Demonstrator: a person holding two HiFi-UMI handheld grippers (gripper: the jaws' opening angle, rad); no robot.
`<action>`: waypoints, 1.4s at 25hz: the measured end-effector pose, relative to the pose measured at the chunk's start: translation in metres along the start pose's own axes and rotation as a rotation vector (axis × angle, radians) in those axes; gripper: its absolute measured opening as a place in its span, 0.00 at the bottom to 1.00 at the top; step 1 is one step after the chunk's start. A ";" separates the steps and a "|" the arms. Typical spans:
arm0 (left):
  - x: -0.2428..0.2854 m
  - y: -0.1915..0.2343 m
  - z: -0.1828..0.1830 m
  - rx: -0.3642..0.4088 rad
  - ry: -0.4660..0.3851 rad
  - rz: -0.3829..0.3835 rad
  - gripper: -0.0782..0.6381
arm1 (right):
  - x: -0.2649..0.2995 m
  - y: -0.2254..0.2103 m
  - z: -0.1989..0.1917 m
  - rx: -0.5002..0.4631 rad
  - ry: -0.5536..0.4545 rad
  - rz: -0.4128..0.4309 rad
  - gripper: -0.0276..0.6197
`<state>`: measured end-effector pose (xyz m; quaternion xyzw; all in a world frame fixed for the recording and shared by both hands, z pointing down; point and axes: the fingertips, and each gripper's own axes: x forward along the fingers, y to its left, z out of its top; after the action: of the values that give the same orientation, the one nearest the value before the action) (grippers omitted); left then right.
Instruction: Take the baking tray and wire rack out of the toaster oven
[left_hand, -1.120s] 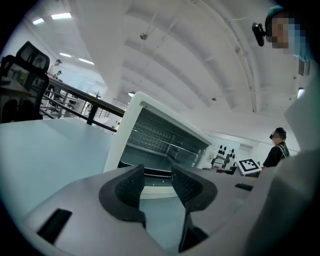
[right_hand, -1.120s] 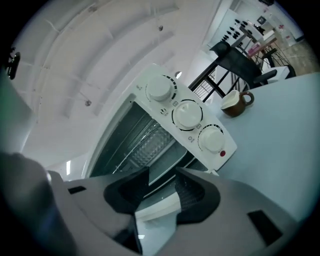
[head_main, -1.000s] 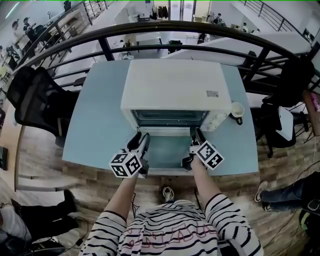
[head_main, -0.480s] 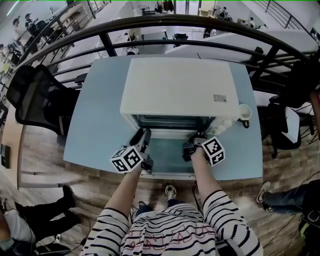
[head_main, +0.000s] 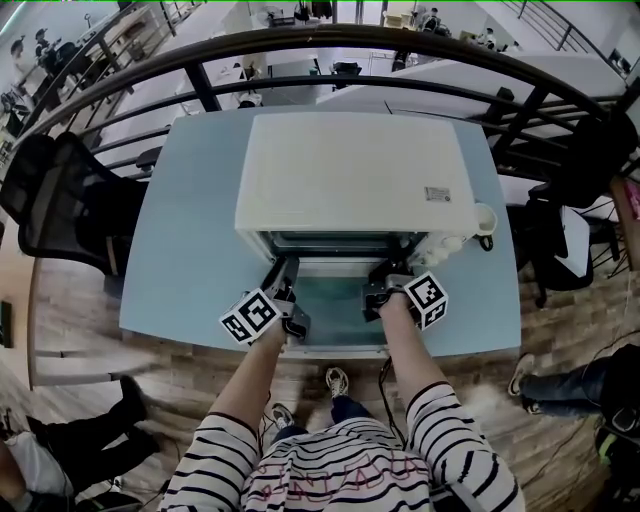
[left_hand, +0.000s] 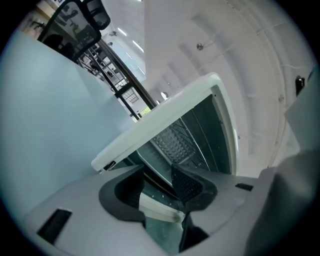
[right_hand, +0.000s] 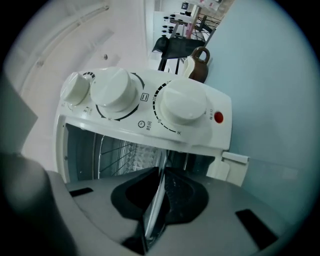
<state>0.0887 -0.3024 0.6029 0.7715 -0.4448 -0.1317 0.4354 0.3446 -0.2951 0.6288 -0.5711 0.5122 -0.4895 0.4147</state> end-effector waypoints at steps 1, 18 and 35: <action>0.001 0.001 0.000 -0.020 -0.002 -0.001 0.32 | -0.003 0.000 0.000 0.010 0.000 0.002 0.13; -0.010 0.020 -0.017 -0.396 -0.055 0.074 0.29 | -0.060 -0.006 -0.010 0.119 0.027 -0.026 0.11; -0.076 0.001 -0.035 -0.526 -0.023 0.002 0.22 | -0.134 0.009 -0.023 0.095 0.005 -0.006 0.11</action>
<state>0.0653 -0.2222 0.6106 0.6298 -0.4009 -0.2510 0.6162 0.3207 -0.1626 0.6063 -0.5511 0.4875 -0.5161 0.4385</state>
